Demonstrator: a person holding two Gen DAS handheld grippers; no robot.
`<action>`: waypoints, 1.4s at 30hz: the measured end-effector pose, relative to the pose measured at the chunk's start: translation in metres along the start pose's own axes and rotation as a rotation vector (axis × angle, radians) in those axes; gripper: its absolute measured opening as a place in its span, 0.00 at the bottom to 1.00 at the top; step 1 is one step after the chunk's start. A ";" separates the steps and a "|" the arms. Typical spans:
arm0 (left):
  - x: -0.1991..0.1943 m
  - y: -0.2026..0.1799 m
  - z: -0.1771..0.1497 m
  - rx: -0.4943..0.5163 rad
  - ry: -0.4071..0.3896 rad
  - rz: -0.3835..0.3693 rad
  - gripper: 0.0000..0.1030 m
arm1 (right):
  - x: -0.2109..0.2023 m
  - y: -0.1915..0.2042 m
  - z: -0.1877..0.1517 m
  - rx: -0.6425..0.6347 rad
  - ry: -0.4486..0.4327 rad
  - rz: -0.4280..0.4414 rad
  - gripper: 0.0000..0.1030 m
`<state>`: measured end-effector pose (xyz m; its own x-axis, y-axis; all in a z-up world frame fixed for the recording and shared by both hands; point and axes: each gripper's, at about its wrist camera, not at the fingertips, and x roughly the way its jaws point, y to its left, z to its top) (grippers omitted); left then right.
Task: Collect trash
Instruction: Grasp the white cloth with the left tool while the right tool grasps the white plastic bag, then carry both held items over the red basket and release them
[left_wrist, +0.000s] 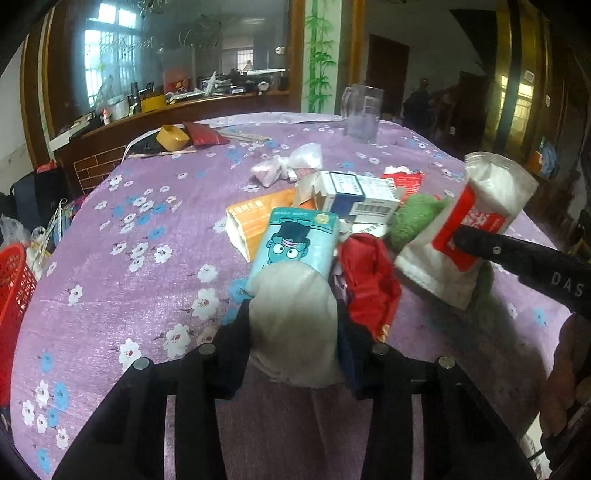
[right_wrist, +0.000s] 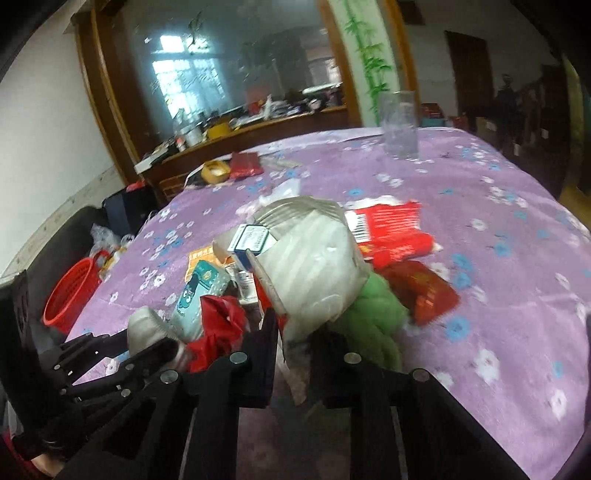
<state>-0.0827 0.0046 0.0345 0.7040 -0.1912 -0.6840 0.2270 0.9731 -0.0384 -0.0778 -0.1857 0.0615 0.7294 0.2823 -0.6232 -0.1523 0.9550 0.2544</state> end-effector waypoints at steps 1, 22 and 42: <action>-0.004 0.000 0.000 0.001 -0.006 -0.007 0.39 | -0.006 0.000 -0.002 0.005 -0.008 -0.012 0.18; -0.053 0.017 0.022 -0.026 -0.134 0.059 0.39 | -0.042 0.032 0.000 -0.048 -0.078 0.084 0.18; -0.054 0.048 0.034 -0.073 -0.156 0.106 0.39 | -0.024 0.034 0.015 -0.054 -0.041 0.158 0.18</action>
<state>-0.0873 0.0574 0.0943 0.8186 -0.0996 -0.5657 0.1008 0.9945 -0.0292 -0.0902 -0.1614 0.0961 0.7196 0.4269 -0.5476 -0.3022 0.9026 0.3064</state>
